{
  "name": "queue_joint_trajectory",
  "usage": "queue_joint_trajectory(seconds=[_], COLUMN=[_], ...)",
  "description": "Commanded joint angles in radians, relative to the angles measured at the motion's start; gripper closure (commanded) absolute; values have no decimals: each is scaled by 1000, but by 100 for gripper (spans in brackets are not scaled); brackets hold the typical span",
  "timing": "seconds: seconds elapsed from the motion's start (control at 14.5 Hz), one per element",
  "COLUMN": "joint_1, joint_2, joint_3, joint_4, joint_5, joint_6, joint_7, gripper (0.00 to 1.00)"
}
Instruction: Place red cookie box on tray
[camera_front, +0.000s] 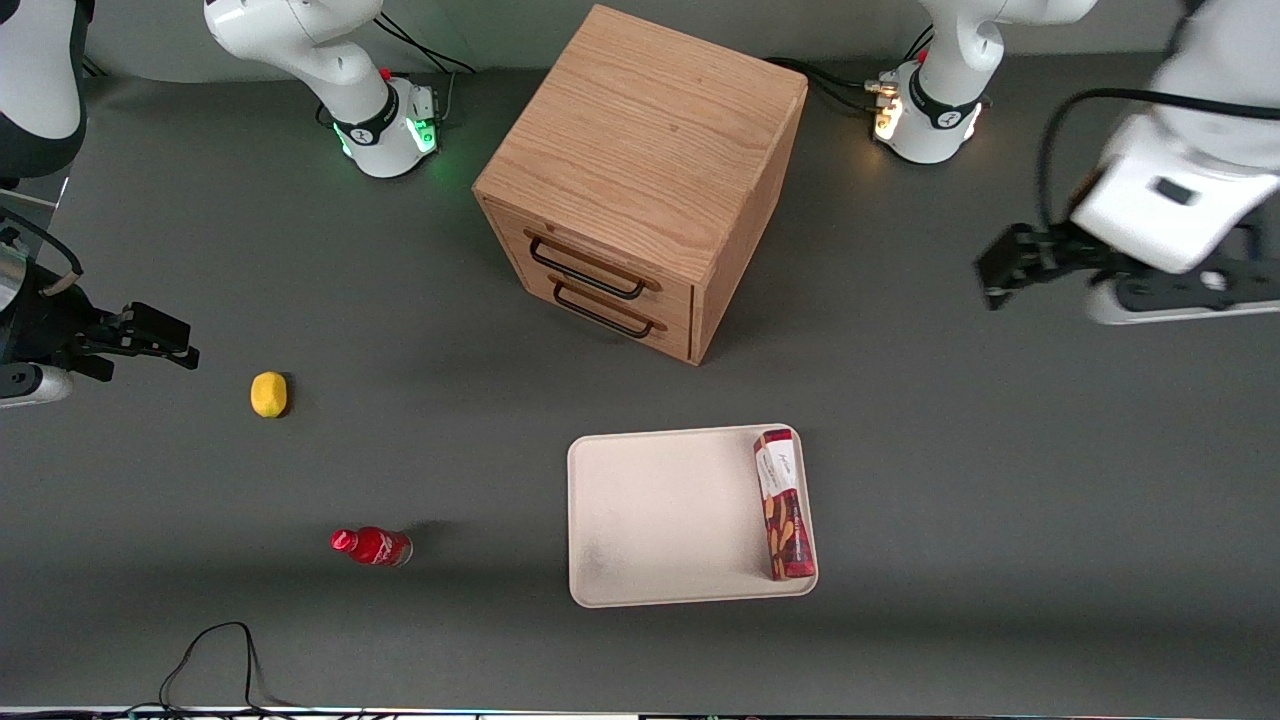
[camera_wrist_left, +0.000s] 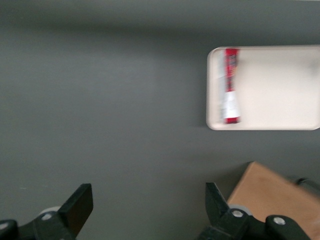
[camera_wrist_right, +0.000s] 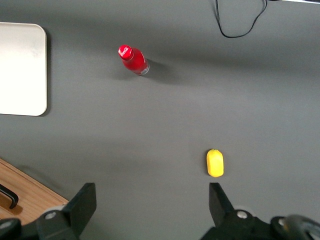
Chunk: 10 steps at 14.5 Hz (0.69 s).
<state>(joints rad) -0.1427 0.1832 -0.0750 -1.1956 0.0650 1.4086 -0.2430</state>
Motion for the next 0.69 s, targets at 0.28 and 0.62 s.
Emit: queue_joint_trajectory(seconds=[0.28, 0.62], joint_1=[167, 167], joint_2=[-206, -214], joint_3=[0, 21], joint_4=[-346, -386], joint_5=[-2, -2], joint_6=[200, 234], joint_7=[199, 203], gripper=[0, 0])
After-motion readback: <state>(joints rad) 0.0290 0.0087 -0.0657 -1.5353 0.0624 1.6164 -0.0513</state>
